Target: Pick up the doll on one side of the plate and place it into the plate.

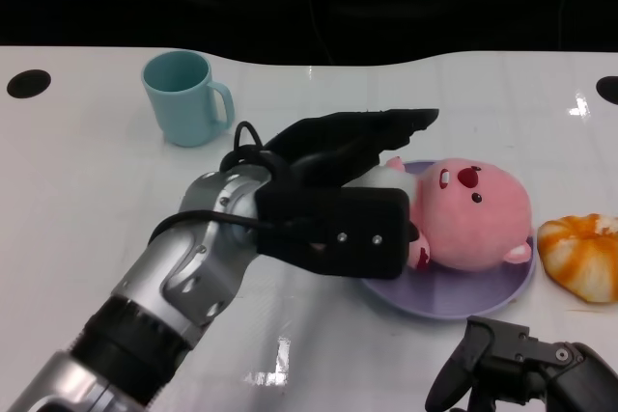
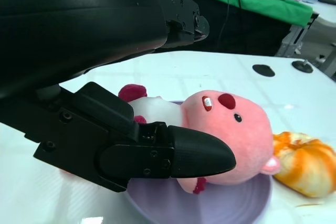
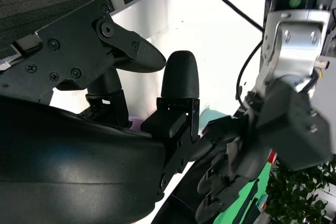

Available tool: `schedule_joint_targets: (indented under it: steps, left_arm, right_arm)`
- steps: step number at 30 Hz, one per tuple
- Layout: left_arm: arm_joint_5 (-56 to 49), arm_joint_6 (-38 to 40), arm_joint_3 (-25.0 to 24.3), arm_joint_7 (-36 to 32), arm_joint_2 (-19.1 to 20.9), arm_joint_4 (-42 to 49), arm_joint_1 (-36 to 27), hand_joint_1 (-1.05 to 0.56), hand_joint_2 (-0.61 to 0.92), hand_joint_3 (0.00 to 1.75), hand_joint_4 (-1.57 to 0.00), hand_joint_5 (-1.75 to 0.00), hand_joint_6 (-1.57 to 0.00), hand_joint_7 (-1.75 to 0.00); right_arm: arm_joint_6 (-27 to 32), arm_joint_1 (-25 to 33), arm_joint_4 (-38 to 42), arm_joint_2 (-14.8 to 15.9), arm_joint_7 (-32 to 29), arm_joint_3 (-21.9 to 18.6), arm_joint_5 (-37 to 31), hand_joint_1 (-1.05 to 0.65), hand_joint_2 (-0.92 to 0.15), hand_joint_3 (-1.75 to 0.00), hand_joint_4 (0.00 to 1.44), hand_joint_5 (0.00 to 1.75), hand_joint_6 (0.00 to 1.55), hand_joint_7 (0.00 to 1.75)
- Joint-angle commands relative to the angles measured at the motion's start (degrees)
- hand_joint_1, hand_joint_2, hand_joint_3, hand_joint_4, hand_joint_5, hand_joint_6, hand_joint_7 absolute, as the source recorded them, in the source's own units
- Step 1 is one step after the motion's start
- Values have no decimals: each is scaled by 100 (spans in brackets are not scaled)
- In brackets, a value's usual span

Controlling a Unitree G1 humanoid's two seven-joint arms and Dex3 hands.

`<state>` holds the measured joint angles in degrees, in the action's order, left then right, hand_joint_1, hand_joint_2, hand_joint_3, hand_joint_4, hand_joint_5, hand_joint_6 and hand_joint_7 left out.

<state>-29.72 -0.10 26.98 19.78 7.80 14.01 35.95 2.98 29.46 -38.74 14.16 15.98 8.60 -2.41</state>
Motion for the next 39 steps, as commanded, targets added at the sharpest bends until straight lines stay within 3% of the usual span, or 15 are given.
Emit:
schedule_joint_targets:
  steps: [1, 4, 5, 8, 11, 15, 19, 23, 24, 27, 31, 36, 39]
  left_arm:
    - [320, 44, -255, 190, 189, -528, -323, -89, 92, 48, -11, -10, -15, -7]
    - [647, 30, -467, 299, 303, -953, -635, -82, 92, 47, -17, -16, -20, -10]
    - [753, 72, -543, 375, 377, -1161, -767, -81, 92, 49, -8, -46, -19, -16]
    - [989, 215, -751, 522, 570, -1740, -1180, -76, 92, 50, -3, -72, -20, -22]
    - [1170, 136, -915, 537, 721, -2099, -1570, -74, 92, 50, -6, -77, -23, -24]
    - [1461, -32, -1097, 498, 827, -2421, -2058, -61, 92, 39, -10, -82, -29, -24]
    - [2068, -206, -1407, 178, 508, -2699, -2783, -38, 92, 21, -16, -93, -42, -26]
    - [2612, -326, -1643, -24, 181, -2839, -3291, -24, 91, 18, -23, -104, -55, -31]
    - [2816, -297, -1717, -32, 104, -2882, -3409, -20, 88, 27, -26, -111, -58, -38]
    - [3232, -39, -1903, -22, 21, -3086, -3675, -17, 67, 78, -43, -116, -60, -64]
    - [3697, 394, -2074, -41, -66, -3368, -3956, -13, 56, 105, -61, -120, -64, -87]
    - [3958, 920, -2163, -205, -148, -3788, -4396, -14, 53, 119, -75, -139, -66, -129]
    - [4317, 1434, -2236, -267, -207, -4081, -4630, -11, 50, 134, -77, -151, -68, -137]
  right_arm:
    - [2, 18, -14, 59, 18, -75, 71, -15, -56, -104, 64, 165, 60, 130]
    - [4, 9, -2, 61, 20, -72, 68, -15, -56, -104, 64, 164, 60, 130]
    - [-4, 3, 9, 58, 17, -71, 63, -15, -56, -104, 64, 164, 60, 131]
    - [-1, -11, 16, 56, 10, -66, 47, -15, -56, -104, 64, 164, 60, 131]
    - [-6, -34, 43, 55, 12, -64, 43, -16, -56, -105, 65, 164, 61, 131]
    - [-21, -65, 87, 52, 22, -71, 63, -15, -55, -107, 65, 165, 61, 132]
    - [-9, -81, 101, 57, 30, -79, 71, -16, -55, -107, 64, 165, 61, 132]
    - [-21, -97, 127, 55, 31, -75, 62, -17, -56, -105, 64, 164, 60, 131]
    - [-31, -100, 136, 55, 31, -73, 57, -16, -56, -105, 64, 164, 60, 131]
    - [-50, -104, 152, 52, 30, -71, 54, -16, -56, -104, 64, 164, 60, 130]
    - [-36, -106, 136, 60, 32, -66, 38, -16, -56, -104, 64, 164, 60, 131]
    - [-3, -101, 106, 62, 35, -57, 31, -17, -56, -105, 65, 164, 60, 130]
    - [1, -104, 101, 58, 36, -53, 39, -17, -55, -106, 65, 164, 61, 130]
